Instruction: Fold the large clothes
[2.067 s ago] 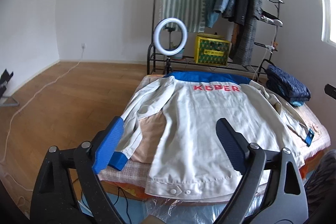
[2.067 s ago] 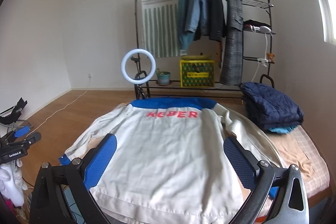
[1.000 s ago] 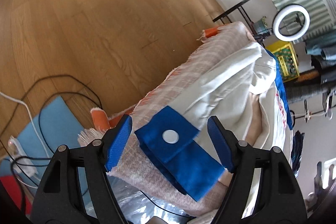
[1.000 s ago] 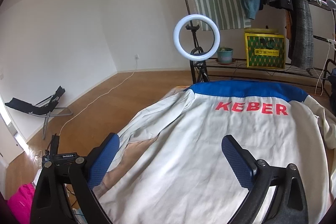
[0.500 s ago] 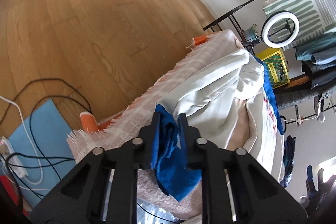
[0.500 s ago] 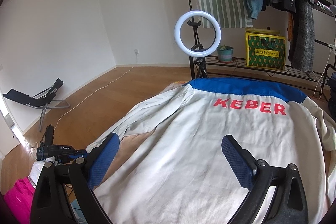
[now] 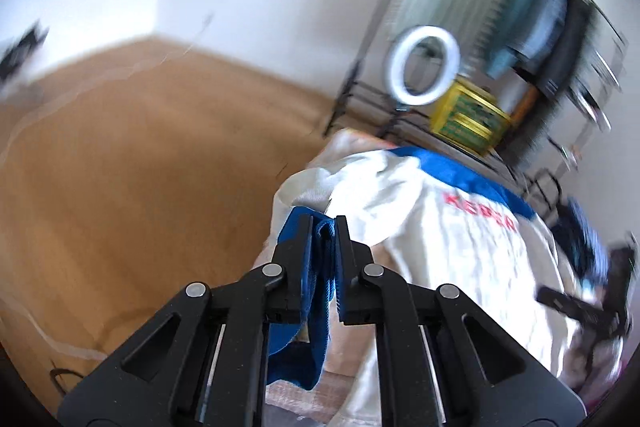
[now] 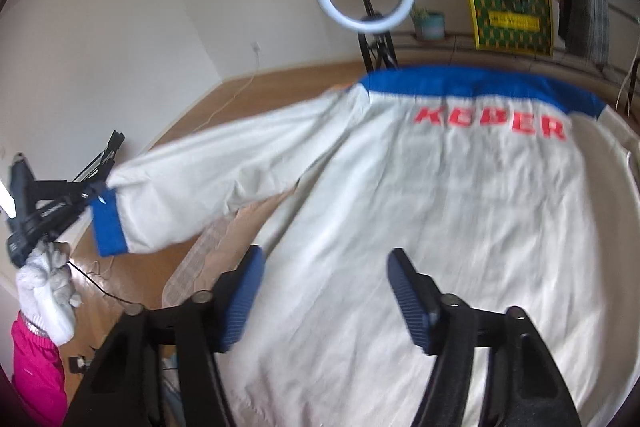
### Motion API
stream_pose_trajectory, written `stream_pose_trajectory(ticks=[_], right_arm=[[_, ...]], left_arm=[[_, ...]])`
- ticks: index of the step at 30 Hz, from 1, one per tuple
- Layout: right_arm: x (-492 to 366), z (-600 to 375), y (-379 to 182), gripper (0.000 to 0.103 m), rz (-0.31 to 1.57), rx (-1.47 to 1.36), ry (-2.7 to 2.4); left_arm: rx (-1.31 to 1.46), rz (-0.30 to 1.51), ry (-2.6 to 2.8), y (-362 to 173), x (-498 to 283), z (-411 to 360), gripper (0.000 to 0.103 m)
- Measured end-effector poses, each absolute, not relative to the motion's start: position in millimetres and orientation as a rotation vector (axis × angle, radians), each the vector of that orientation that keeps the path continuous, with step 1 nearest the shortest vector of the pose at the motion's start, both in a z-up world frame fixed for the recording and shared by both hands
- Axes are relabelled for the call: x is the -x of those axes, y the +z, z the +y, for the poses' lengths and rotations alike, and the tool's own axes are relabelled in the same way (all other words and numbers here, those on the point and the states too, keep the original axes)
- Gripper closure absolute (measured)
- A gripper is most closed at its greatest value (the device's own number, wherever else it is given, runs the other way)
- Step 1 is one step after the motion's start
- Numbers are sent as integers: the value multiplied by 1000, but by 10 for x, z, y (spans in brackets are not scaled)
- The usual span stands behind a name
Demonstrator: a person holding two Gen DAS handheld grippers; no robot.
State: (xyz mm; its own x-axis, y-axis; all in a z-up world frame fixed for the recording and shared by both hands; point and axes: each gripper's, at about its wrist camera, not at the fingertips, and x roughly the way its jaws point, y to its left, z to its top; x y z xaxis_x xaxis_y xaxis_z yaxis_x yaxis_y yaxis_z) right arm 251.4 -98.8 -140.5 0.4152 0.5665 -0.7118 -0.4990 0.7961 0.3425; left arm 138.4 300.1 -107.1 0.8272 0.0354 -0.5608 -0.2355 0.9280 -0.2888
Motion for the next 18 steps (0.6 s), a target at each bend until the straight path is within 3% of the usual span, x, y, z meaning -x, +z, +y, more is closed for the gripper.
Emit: stream_pose_trajectory(ticks=[5, 13, 18], right_arm=[[-2651, -1139, -1567, 45, 1001, -178, 665], [-2982, -1223, -1464, 47, 1037, -260, 666], [-3457, -851, -1261, 50, 1008, -164, 707]], left_arm=[[187, 588, 13, -950, -1284, 2309, 96], [110, 687, -187, -1342, -1011, 1475, 102], [97, 725, -210, -1545, -960, 1274, 102]])
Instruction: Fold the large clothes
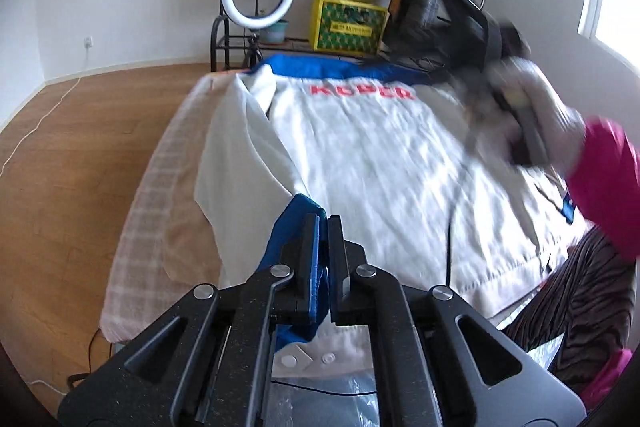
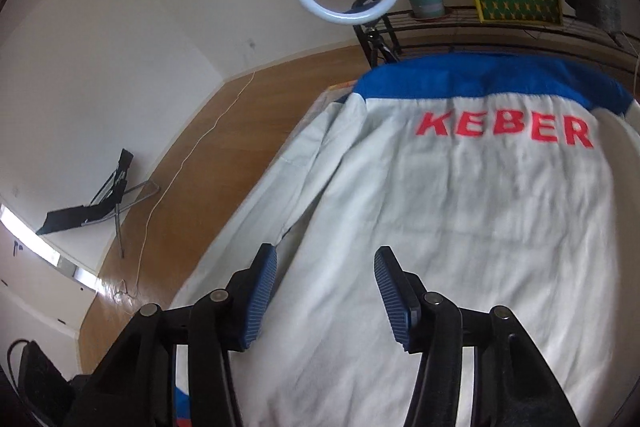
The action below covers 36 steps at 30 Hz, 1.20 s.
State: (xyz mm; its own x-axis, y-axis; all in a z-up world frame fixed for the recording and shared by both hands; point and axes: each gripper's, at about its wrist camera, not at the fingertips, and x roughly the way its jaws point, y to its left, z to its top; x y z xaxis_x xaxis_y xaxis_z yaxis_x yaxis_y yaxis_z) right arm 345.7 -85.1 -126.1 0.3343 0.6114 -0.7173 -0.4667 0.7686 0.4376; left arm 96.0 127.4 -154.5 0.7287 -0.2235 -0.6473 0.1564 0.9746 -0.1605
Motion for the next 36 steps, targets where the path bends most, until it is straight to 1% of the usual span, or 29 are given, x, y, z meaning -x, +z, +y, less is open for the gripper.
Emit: stream_pose_trajectory(ticks=[3, 7, 14, 21, 23, 24, 25, 26, 27, 29, 31, 36], right_arm=[[-3772, -473, -1277, 51, 1029, -116, 750], [-4219, 78, -1397, 51, 1096, -135, 796], [-4973, 928, -1796, 47, 1194, -86, 715], [-5320, 1426, -2151, 48, 1243, 46, 604], [-5378, 1500, -2253, 54, 1262, 62, 596], [-5393, 1496, -2290, 64, 1272, 65, 601], [-5393, 1516, -2318, 78, 1277, 73, 598], [-5413, 1515, -2329, 87, 1269, 81, 591], [-5401, 1500, -2321, 99, 1262, 80, 590], [-5375, 1407, -2224, 102, 1243, 20, 611], [-5394, 1244, -2048, 103, 1208, -54, 648], [-5317, 339, -1616, 103, 1107, -246, 723]], left_arm=[[135, 751, -215, -1655, -980, 1310, 102], [150, 757, -222, -1693, -1007, 1348, 102], [177, 734, -233, -1673, -949, 1469, 102], [188, 740, -250, -1703, -938, 1529, 102], [178, 741, -253, -1705, -932, 1519, 102], [175, 741, -257, -1708, -927, 1512, 102], [170, 741, -259, -1710, -922, 1504, 102], [157, 741, -255, -1714, -916, 1492, 102], [142, 742, -250, -1717, -906, 1473, 102], [133, 749, -259, -1722, -878, 1435, 102], [120, 754, -270, -1718, -845, 1392, 103], [48, 779, -323, -1743, -705, 1156, 103]])
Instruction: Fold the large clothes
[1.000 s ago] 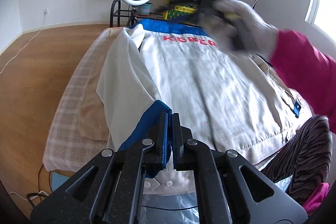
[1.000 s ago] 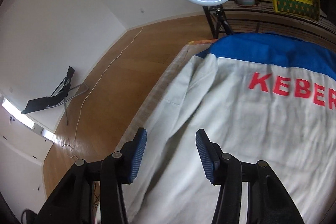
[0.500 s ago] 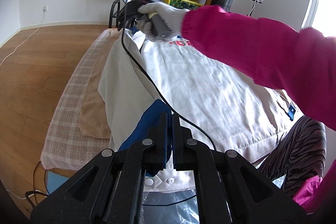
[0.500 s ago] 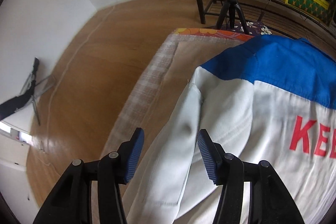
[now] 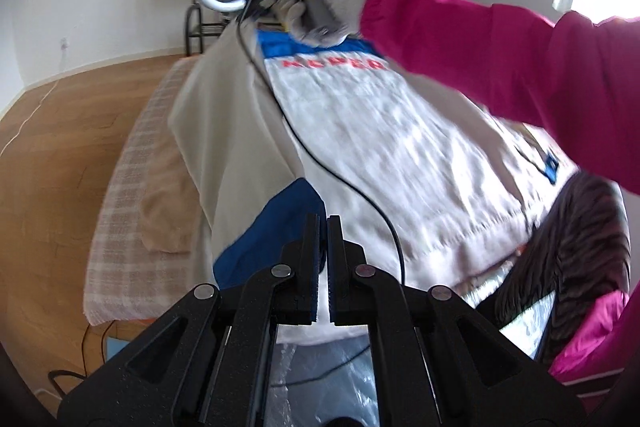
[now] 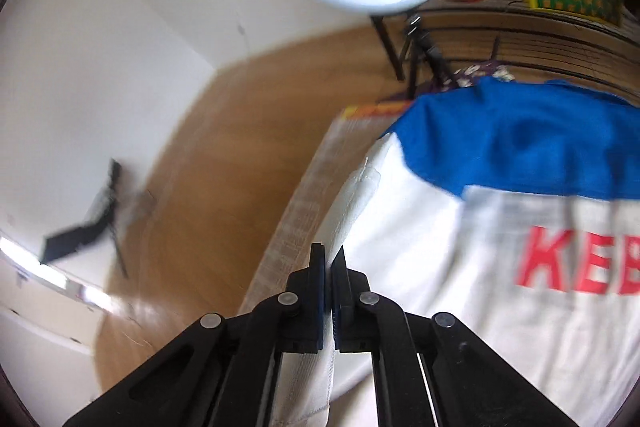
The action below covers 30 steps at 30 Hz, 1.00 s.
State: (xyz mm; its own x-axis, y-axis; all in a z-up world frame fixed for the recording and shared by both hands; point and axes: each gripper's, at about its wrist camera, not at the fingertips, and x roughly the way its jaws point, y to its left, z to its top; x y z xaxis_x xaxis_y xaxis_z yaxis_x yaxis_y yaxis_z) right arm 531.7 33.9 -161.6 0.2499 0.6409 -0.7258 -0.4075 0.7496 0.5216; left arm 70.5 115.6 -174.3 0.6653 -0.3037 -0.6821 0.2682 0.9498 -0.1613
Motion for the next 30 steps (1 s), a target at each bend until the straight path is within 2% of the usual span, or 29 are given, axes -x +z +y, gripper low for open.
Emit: stream_pose_trajectory(ticks=[6, 8, 9, 10, 12, 19, 20, 22, 23, 24, 30], right_arm=[[-5148, -584, -1970, 103, 1153, -228, 605], [-5103, -653, -2149, 94, 1216, -158, 559], [-5088, -652, -2211, 86, 1237, -83, 508], [-5063, -660, -2249, 73, 1245, -4, 458], [-4986, -730, -2203, 73, 1225, 44, 441], [-4582, -1000, -1668, 71, 1126, -88, 589], [-4498, -1067, -1595, 70, 1112, -111, 620], [-4281, -1143, -1437, 68, 1093, -146, 667], [-4150, -1199, -1353, 67, 1085, -160, 691], [-4040, -1206, -1296, 67, 1078, -168, 709], [-3229, -1374, -895, 63, 1005, -164, 845]], left_arm=[[-3, 873, -400, -1940, -543, 807, 102], [-30, 889, -396, -1978, -479, 730, 102], [-34, 898, -401, -1990, -432, 699, 102], [-31, 901, -405, -1983, -379, 683, 102], [-27, 900, -396, -1955, -271, 677, 102], [96, 912, -286, -1887, -46, 1079, 102], [138, 911, -265, -1885, -49, 1189, 100], [243, 907, -215, -1893, -84, 1453, 87], [290, 909, -209, -1904, -113, 1549, 72], [366, 908, -220, -1929, -160, 1682, 63], [611, 955, -230, -2227, -508, 2039, 63]])
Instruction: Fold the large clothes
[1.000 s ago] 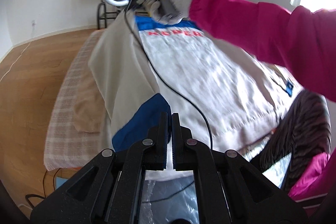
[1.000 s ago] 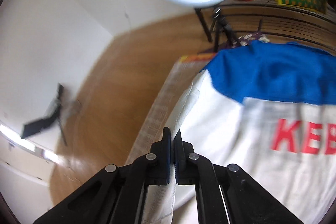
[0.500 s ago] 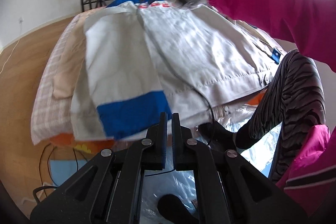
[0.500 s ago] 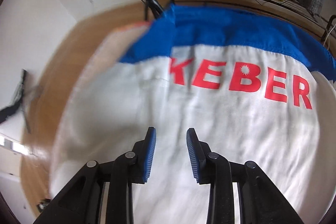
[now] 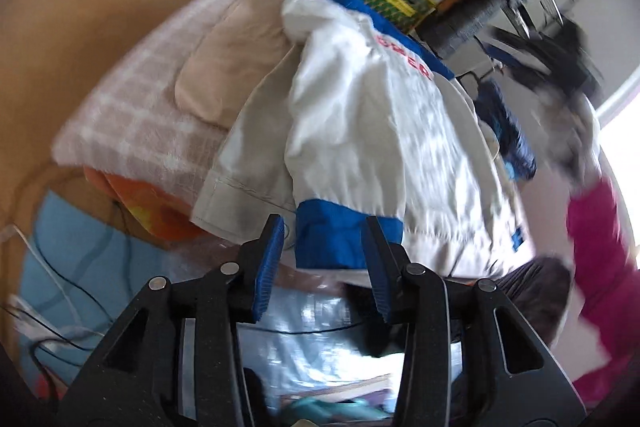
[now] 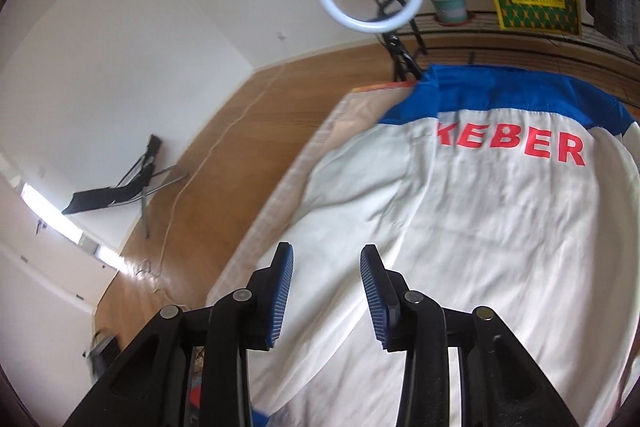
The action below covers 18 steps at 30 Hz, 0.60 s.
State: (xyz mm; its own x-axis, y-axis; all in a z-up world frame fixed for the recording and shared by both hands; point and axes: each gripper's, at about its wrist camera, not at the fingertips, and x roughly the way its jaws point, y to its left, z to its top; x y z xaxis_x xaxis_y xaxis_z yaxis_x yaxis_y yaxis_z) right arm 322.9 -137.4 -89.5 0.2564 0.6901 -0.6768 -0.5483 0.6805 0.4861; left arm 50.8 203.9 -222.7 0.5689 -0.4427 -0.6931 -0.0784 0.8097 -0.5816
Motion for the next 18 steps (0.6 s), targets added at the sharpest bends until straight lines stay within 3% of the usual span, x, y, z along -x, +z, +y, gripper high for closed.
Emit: stream_pose_trajectory(ticks=[4, 8, 12, 18], right_arm=[[-2674, -1514, -697, 40, 962, -161, 898], [-2201, -1430, -831, 40, 1007, -90, 905], [-1926, -1202, -1314, 40, 1123, -49, 914], [-1805, -820, -2223, 41, 1274, 41, 840]], left_arm=[[696, 1013, -265, -2481, -680, 2025, 63], [764, 1037, -289, -2628, -762, 1951, 64], [767, 1032, -305, -2658, -789, 1876, 91], [719, 991, -302, -2523, -773, 1794, 99]])
